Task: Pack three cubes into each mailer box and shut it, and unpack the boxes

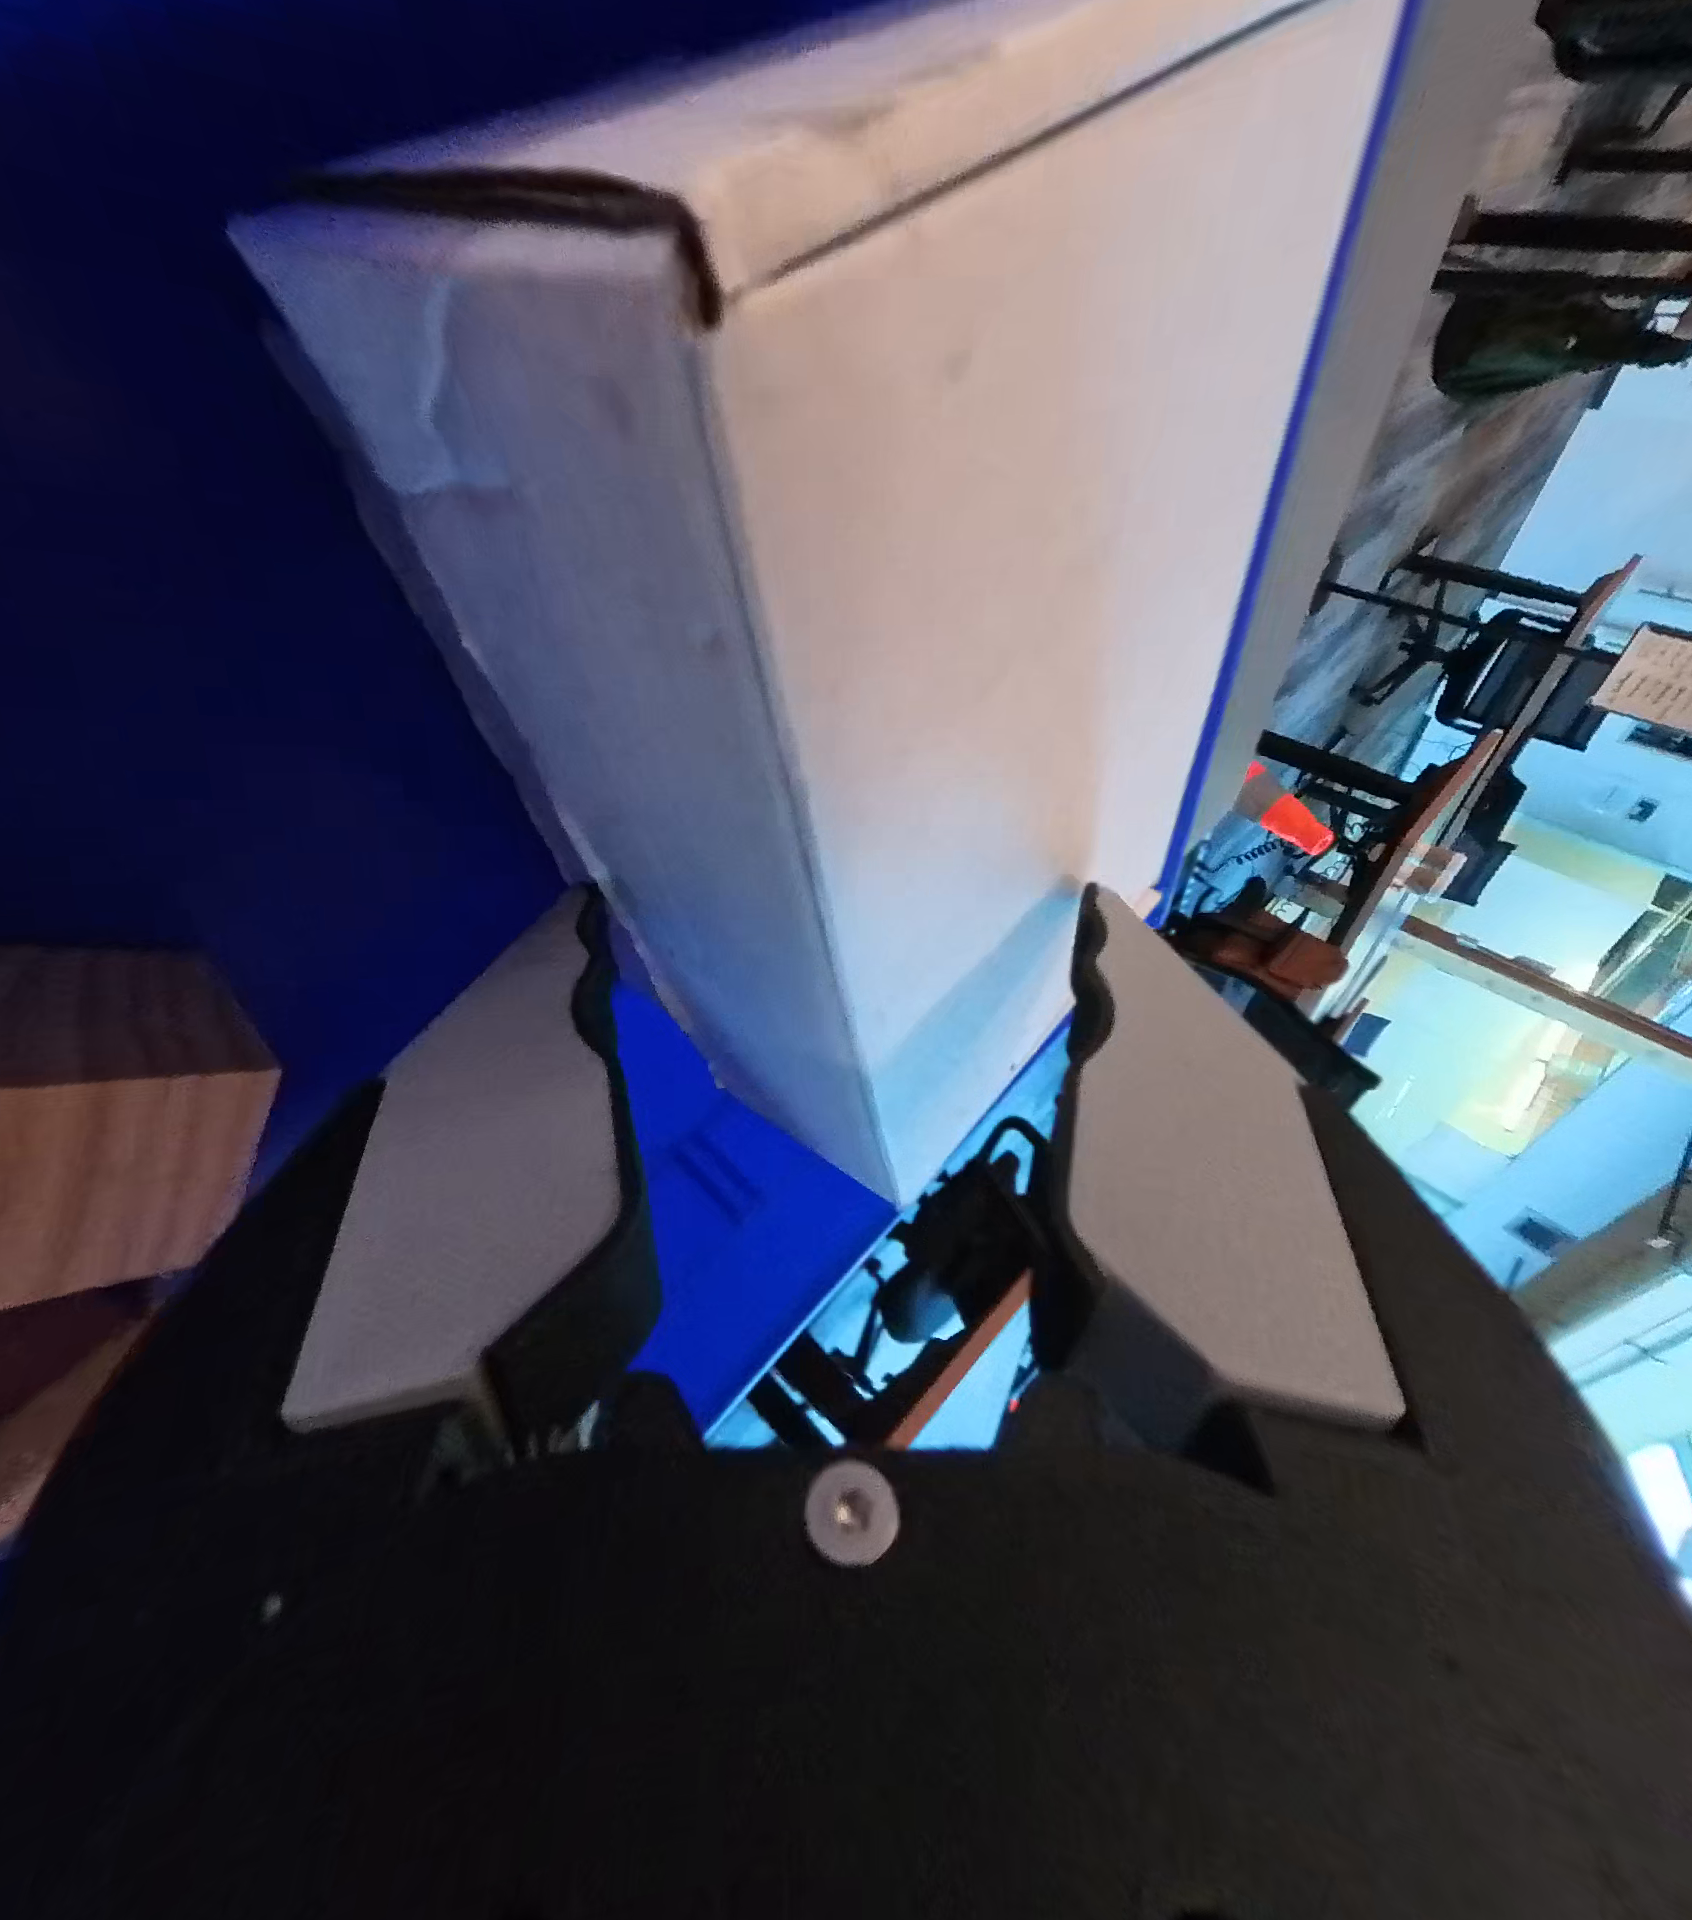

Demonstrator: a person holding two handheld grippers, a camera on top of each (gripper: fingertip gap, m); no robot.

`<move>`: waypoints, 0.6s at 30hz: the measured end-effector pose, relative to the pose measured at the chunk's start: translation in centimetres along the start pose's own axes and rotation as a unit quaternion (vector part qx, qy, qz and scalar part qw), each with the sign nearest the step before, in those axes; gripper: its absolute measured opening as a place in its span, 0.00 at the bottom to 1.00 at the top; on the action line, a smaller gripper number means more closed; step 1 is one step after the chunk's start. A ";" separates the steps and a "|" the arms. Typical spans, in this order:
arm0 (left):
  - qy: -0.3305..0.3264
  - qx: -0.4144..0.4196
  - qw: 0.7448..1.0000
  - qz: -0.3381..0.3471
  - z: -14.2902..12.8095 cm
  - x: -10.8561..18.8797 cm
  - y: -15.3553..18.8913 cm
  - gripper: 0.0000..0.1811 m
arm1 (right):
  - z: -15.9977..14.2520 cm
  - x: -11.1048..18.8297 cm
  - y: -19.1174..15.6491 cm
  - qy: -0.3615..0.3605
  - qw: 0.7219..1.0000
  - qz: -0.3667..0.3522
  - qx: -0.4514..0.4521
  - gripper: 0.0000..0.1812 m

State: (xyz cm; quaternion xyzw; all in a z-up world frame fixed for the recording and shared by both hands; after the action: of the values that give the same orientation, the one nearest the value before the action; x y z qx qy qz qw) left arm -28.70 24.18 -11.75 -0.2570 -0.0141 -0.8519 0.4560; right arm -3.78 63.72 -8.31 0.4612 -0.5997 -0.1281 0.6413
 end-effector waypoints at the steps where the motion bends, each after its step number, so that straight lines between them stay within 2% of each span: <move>1: 0.004 0.008 1.000 -0.012 0.2 -0.2 -0.1 0.22 | 0.1 0.2 0.1 0.006 1.000 0.000 -0.011 0.48; 8: 0.028 0.035 0.997 -0.068 1.2 -1.6 -0.5 0.24 | 1.3 2.2 -0.3 0.080 0.990 0.046 -0.103 0.40; 13: 0.081 0.077 0.992 -0.057 2.0 -0.4 -1.8 0.22 | 1.1 0.7 0.7 0.082 0.986 0.018 -0.142 0.44; 17: 0.079 0.073 0.993 -0.037 1.9 -0.4 -2.0 0.24 | 0.5 2.7 0.6 0.110 0.976 -0.025 -0.185 0.42; 18: 0.072 0.068 0.995 -0.031 1.8 -0.6 -2.0 0.25 | 0.5 3.4 0.0 0.122 0.971 -0.023 -0.206 0.44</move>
State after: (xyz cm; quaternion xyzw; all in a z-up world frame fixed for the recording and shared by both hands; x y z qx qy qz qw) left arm -29.26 26.26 -10.02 -0.1624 -0.0473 -0.8792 0.4453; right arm -3.44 61.06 -6.14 0.3449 -0.4671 -0.2067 0.7875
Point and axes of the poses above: each gripper's, where its closed fingertips meet, x back along the fingers, z out of its top, y = z × x across the jaws, the point moved 2 cm from there along x, back along the fingers, and after that the axes turned 3 degrees about -z, right-handed, at the moved point
